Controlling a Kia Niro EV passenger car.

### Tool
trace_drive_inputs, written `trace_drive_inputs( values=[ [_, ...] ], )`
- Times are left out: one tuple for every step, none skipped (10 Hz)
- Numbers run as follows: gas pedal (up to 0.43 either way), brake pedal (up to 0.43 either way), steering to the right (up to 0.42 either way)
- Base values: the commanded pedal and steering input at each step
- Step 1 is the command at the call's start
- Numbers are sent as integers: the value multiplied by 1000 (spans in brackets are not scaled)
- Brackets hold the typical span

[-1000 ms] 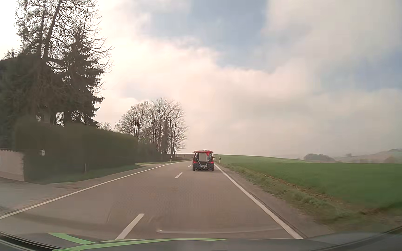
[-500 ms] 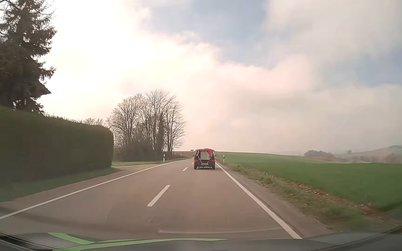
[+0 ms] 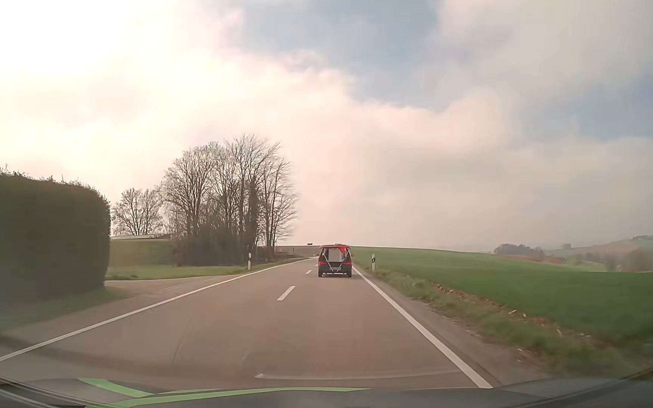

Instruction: Follow the waypoints while adhering to traffic rules and regulations

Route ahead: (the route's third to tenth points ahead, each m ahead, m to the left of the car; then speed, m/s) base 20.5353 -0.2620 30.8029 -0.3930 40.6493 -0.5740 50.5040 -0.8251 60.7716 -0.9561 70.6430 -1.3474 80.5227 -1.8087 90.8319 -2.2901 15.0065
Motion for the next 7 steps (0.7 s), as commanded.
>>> trace_drive_inputs(
  values=[
    [169,0,1],
    [177,0,2],
    [177,0,2],
    [177,0,3],
    [189,0,4],
    [189,0,5],
    [189,0,5]
  ],
)
